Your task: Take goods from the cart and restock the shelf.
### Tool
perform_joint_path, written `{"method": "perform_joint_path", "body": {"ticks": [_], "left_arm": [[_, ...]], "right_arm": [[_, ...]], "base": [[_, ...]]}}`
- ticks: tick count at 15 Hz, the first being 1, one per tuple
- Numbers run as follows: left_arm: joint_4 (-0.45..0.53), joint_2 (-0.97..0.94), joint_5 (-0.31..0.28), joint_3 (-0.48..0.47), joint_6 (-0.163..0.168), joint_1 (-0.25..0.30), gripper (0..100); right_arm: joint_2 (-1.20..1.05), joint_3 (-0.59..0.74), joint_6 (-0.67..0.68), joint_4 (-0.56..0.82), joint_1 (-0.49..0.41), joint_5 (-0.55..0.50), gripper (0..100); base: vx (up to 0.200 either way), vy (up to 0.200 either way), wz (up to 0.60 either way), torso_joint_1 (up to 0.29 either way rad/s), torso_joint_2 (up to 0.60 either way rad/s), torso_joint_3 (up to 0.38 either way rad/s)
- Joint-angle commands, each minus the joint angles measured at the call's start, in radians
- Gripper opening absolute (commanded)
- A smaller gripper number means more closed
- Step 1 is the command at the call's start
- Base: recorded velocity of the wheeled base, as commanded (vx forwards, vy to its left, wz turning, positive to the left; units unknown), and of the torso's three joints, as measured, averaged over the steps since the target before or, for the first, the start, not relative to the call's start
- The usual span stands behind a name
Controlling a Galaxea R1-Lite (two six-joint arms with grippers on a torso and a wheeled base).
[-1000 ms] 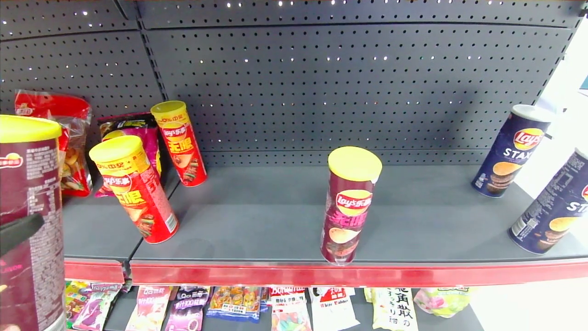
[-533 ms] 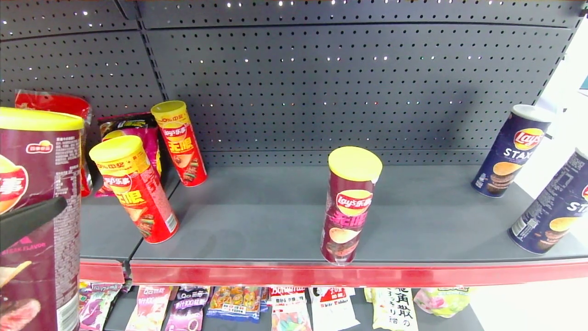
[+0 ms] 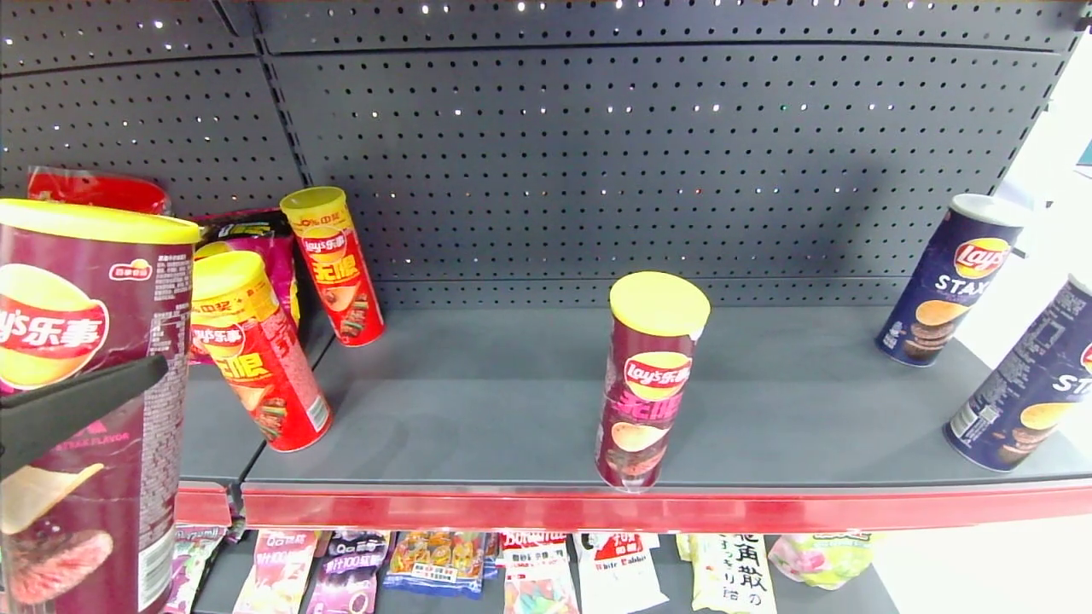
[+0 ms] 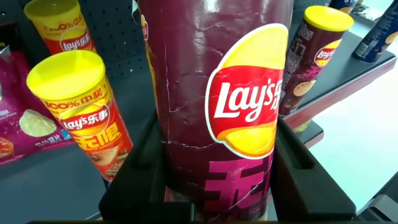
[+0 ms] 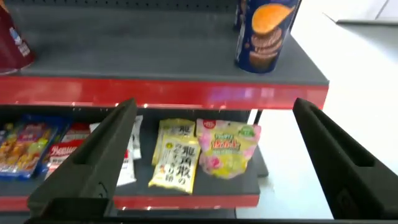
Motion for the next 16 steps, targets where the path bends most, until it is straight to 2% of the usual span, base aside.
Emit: {"method": "perform_joint_path", "body": {"ticks": [1,2,4,5,8,11,16], "left_arm": [[0.0,0.005,-0.001,0.002,-0.002,0.0,0],[-0.002,0.008,-0.001,0.0,-0.002,0.0,0],[-0.006,0.015,-0.011,0.002,-0.004,0.0,0],[-0.008,0.018,-0.016,0.002,-0.004,0.0,0],[-0.01,0.019,-0.016,0.0,-0.004,-0.002,0],[-0.025,0.019,-0.016,0.005,-0.005,-0.002,0],[-0.025,0.03,-0.016,0.02,-0.002,-0.003,0]], "right_arm": [[-0.001,0.04,-0.019,-0.053,0.0,-0.009,100],[-0.001,0.04,-0.02,-0.052,0.0,-0.014,100],[0.008,0.042,0.067,-0.05,0.005,0.0,100],[0.003,0.047,0.043,-0.062,0.005,0.058,100],[0.0,0.06,0.03,-0.036,0.003,0.103,100],[0.0,0.06,0.09,-0.027,0.002,0.065,100],[0.0,0.06,0.081,-0.029,0.003,0.068,100]], "base": [[0.0,0.0,0.0,0.0,0.0,0.0],[0.0,0.0,0.0,0.0,0.0,0.0],[0.0,0.0,0.0,0.0,0.0,0.0],[0.0,0.0,0.0,0.0,0.0,0.0],[0.0,0.0,0.0,0.0,0.0,0.0],[0.0,0.0,0.0,0.0,0.0,0.0],[0.0,0.0,0.0,0.0,0.0,0.0]]}}
